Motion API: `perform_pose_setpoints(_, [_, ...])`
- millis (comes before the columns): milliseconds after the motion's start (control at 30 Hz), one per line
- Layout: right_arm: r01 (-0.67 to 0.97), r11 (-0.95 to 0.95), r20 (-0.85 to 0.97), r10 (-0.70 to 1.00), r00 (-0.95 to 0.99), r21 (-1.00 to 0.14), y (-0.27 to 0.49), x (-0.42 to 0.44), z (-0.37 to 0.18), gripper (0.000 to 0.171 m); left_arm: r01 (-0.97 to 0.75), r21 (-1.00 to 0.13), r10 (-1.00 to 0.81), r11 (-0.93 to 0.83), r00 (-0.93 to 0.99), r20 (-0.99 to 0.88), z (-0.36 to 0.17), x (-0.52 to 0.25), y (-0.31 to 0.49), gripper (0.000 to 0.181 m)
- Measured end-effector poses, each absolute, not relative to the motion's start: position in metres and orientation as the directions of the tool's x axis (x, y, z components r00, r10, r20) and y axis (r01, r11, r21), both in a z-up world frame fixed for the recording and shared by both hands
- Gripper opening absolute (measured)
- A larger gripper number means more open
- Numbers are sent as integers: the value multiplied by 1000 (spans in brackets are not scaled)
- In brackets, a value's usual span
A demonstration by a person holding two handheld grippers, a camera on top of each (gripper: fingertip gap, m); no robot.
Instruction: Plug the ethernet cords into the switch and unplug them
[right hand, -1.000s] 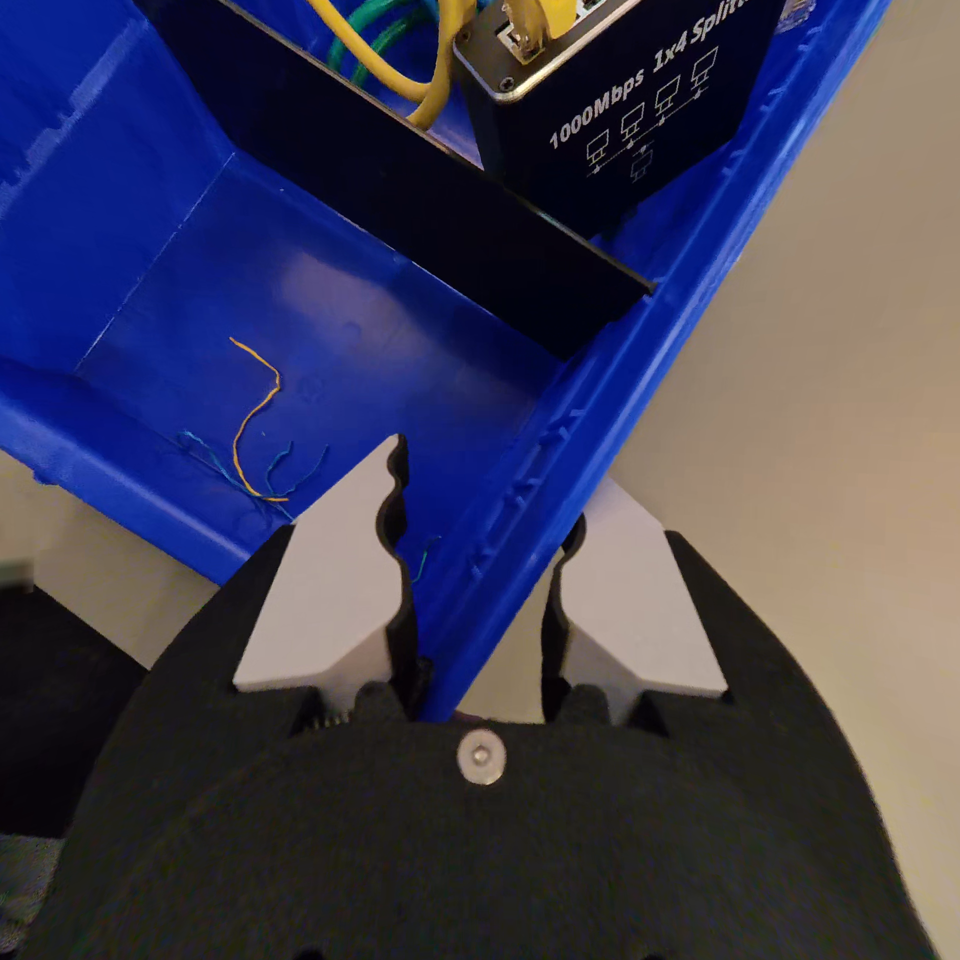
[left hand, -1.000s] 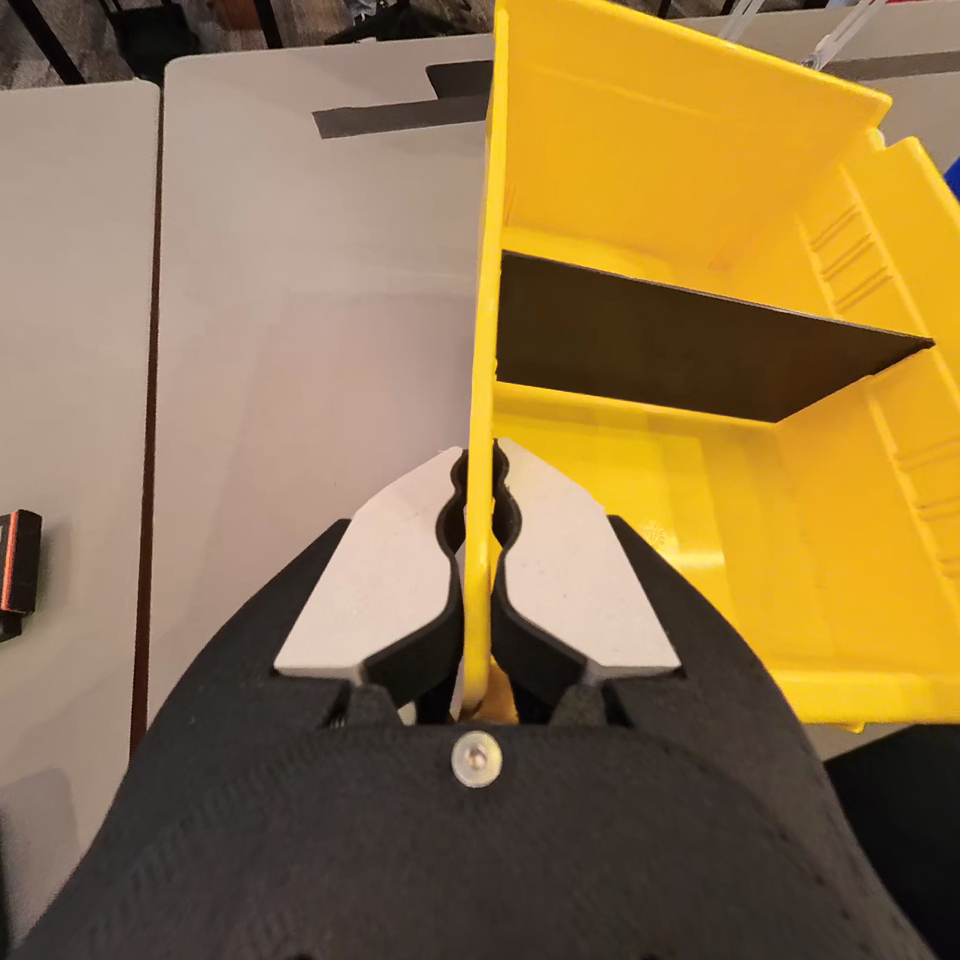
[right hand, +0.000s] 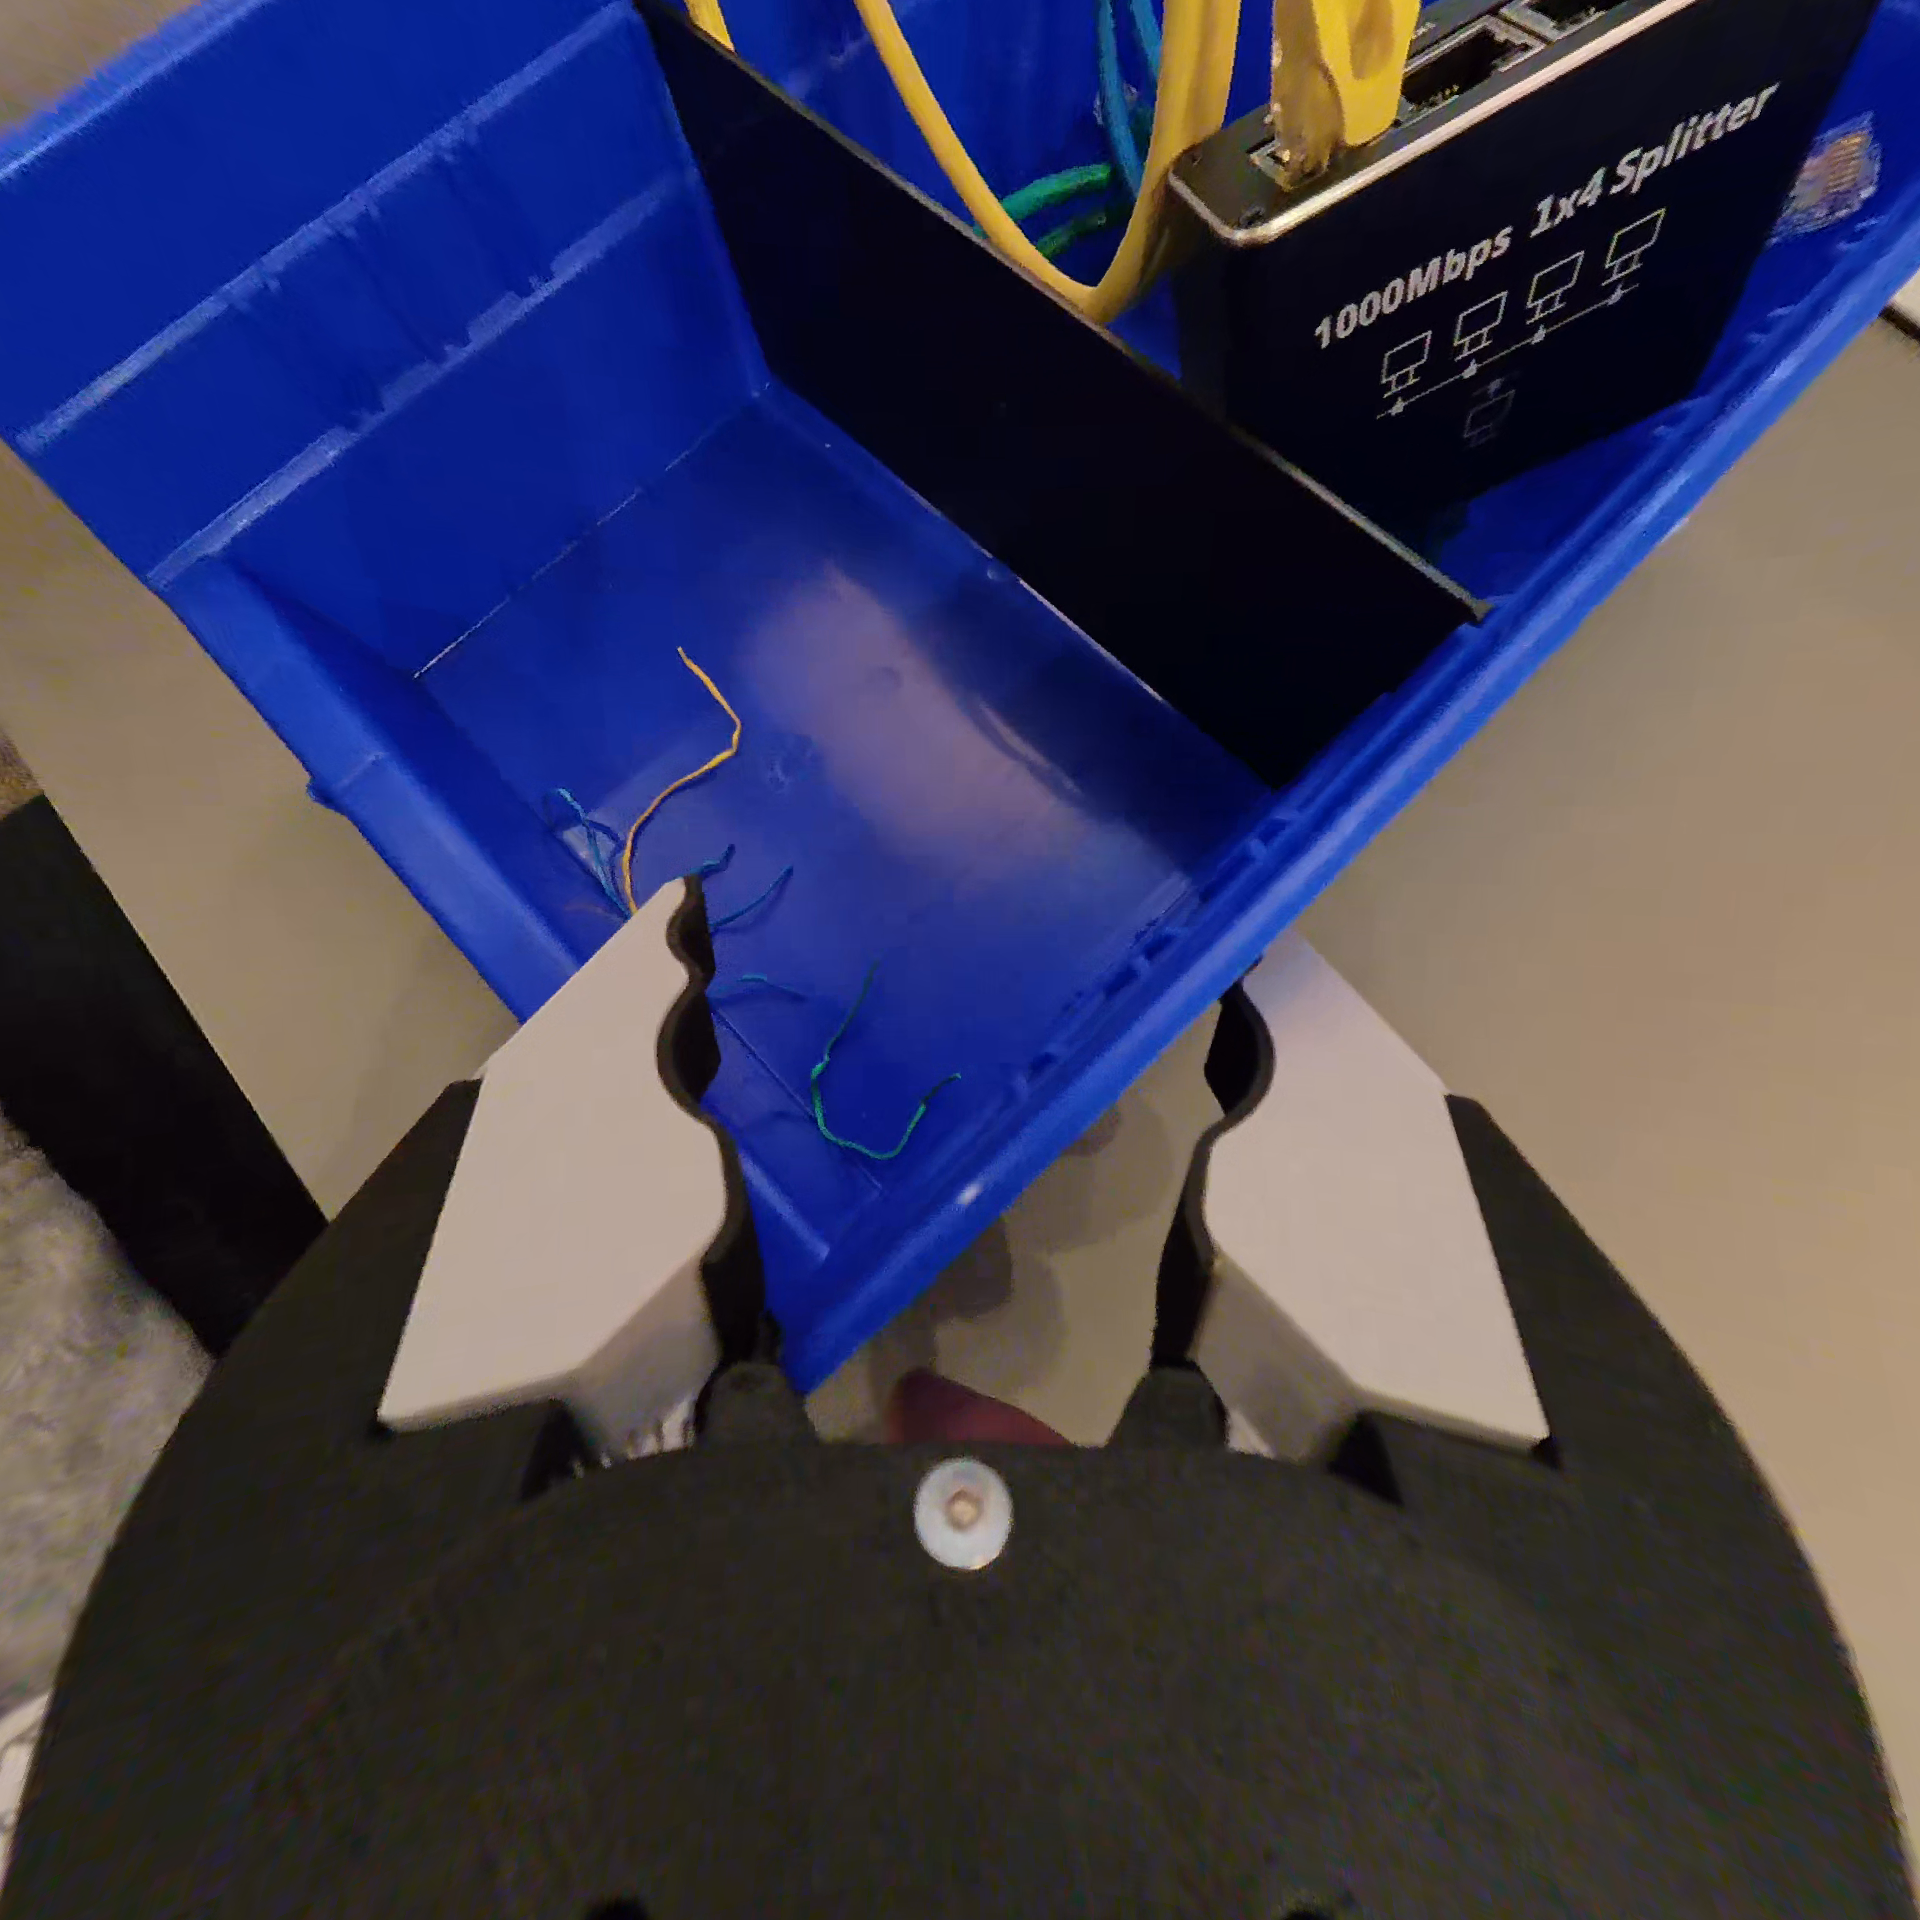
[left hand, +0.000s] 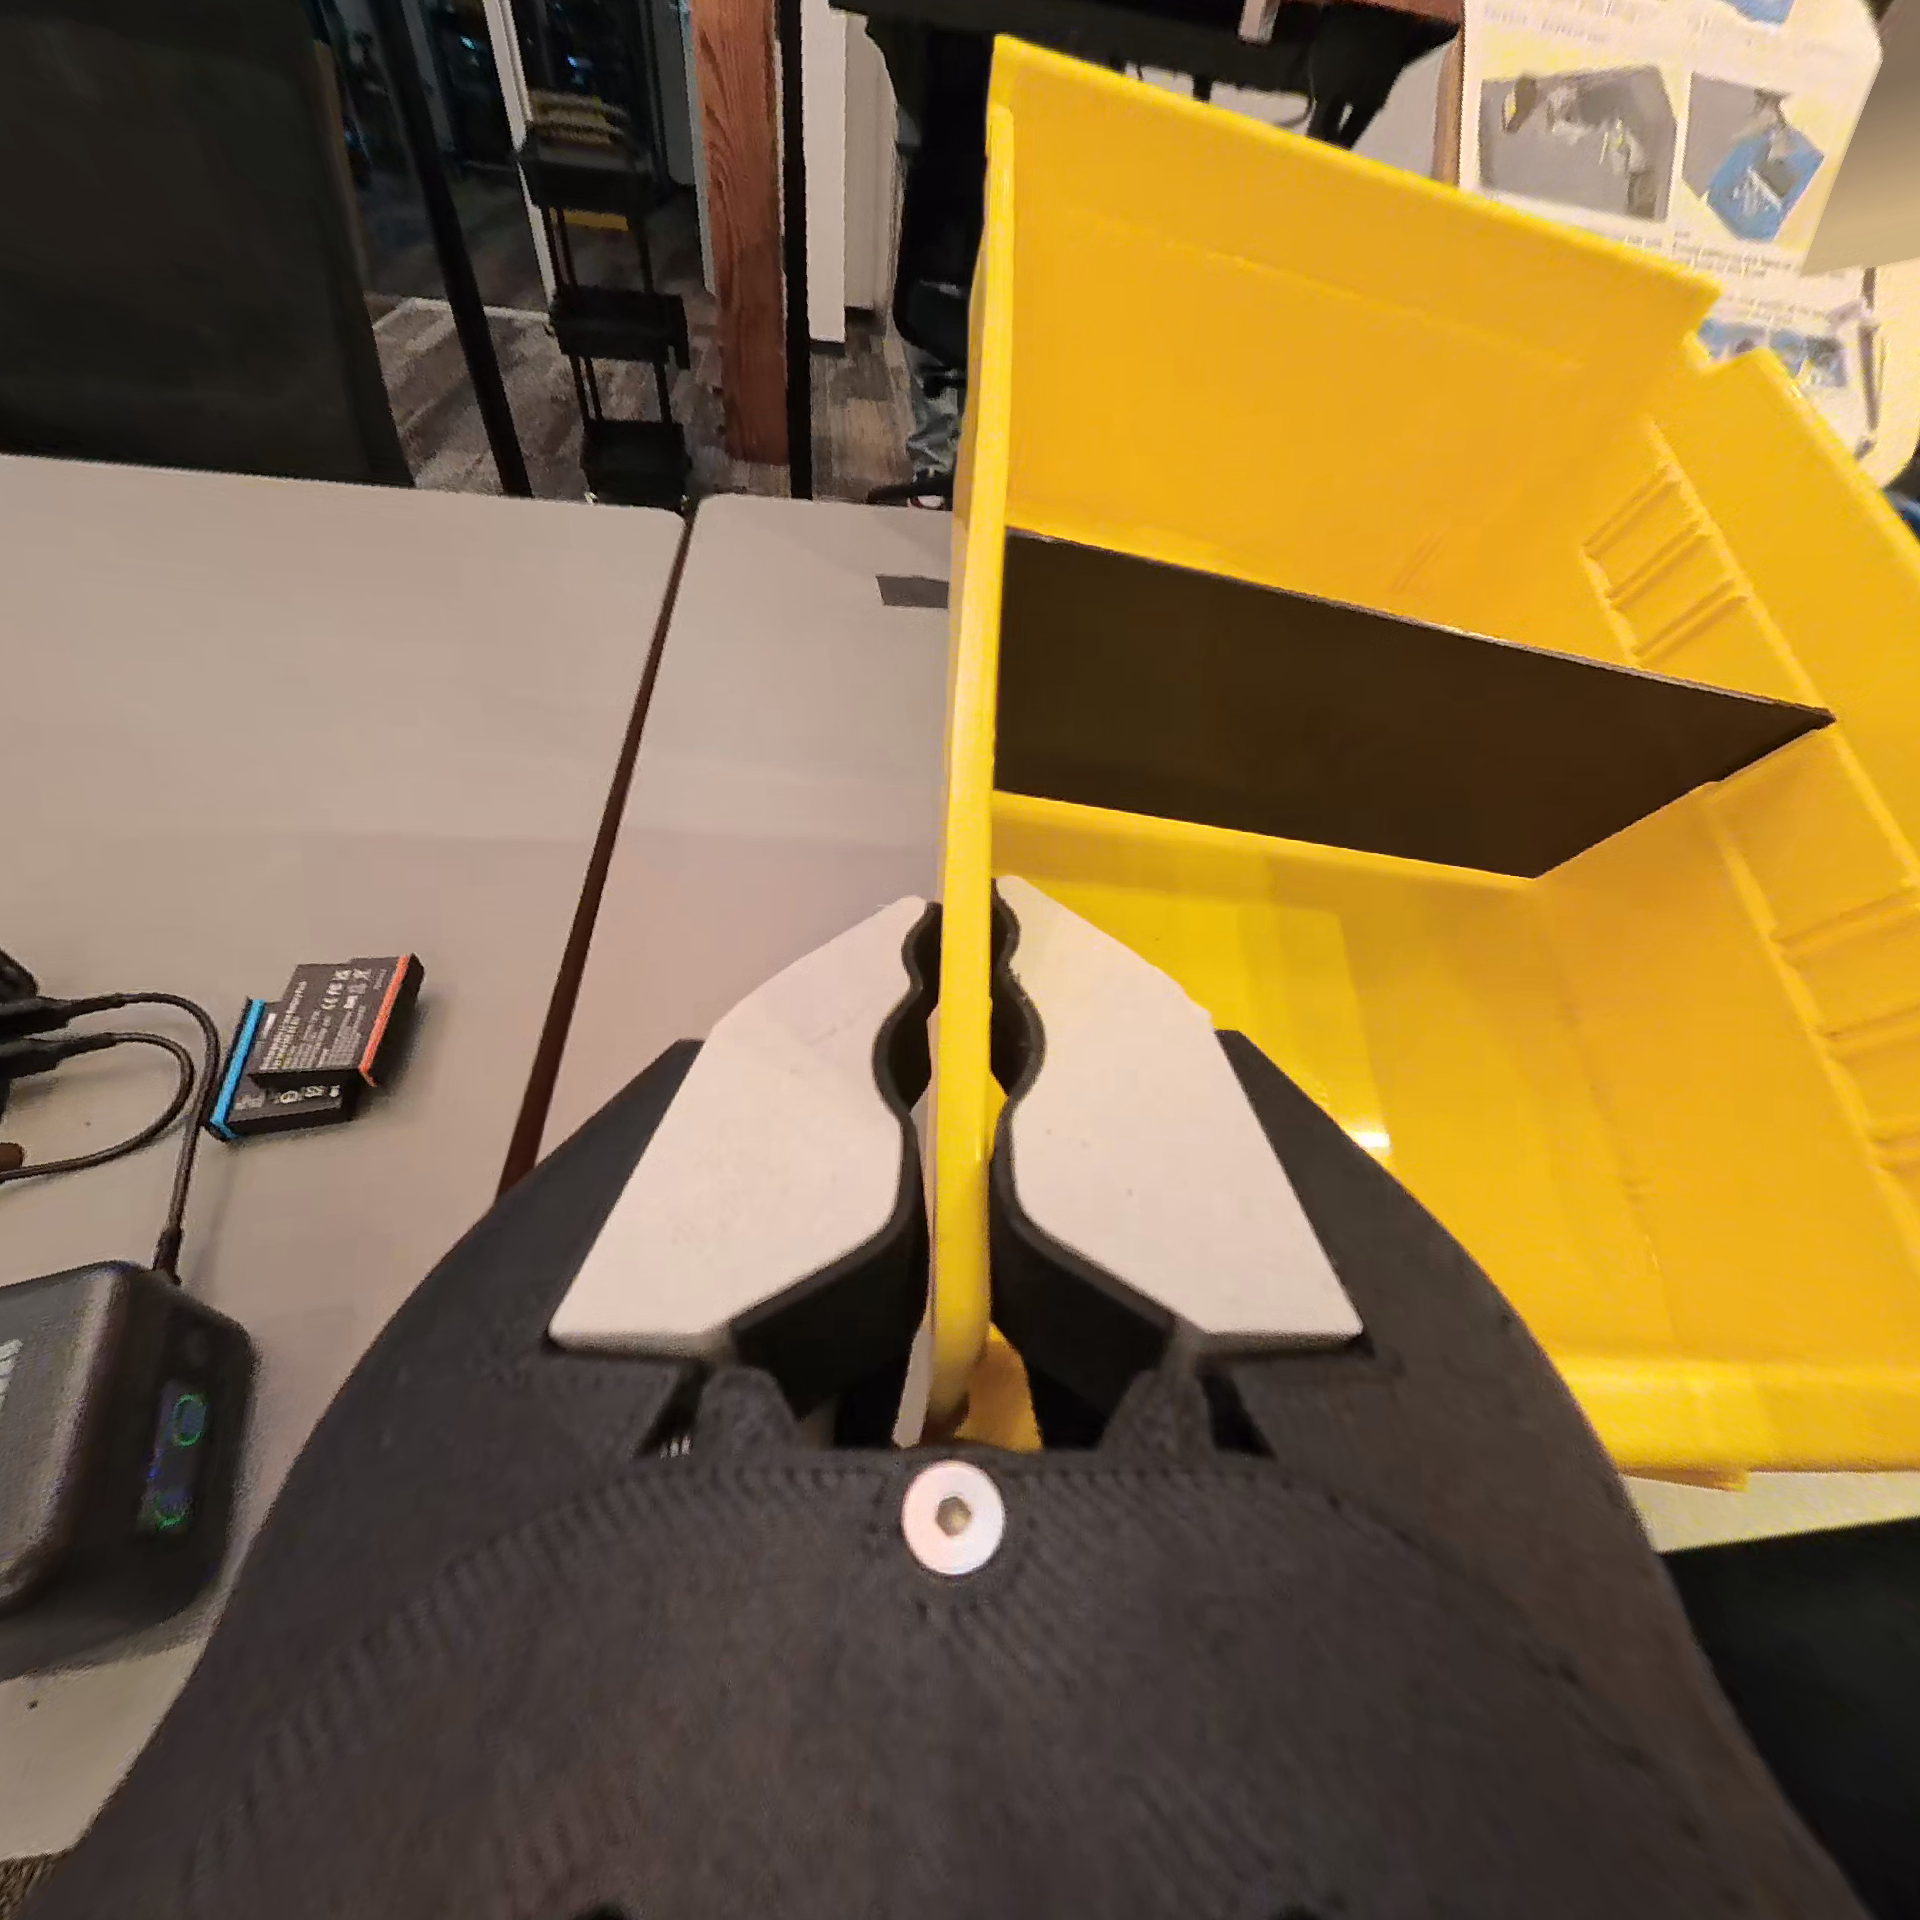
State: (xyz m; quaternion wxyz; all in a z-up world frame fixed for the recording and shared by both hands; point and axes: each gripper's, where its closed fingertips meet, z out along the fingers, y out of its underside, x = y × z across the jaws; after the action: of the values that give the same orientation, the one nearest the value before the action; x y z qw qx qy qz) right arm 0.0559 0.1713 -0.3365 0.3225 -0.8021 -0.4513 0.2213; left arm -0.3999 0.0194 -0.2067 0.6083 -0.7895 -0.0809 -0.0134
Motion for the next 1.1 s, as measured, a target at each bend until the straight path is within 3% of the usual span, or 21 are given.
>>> perform_pose_setpoints(667, [589,-272,-63,935,350,-761,130,-96,-337,107,191,-981,146,-31,972,184,-155,-416,-13,6])
perform_pose_setpoints(867, [576,-273,-114,948,298,-771,108,-137,-333,125,204,-979,150,10,968,203,-146,-422,-20,6])
perform_pose_setpoints(1100, [600,-203,-102,975,200,-774,82,-179,-333,121,207,-978,147,32,967,209,-140,-425,-25,6])
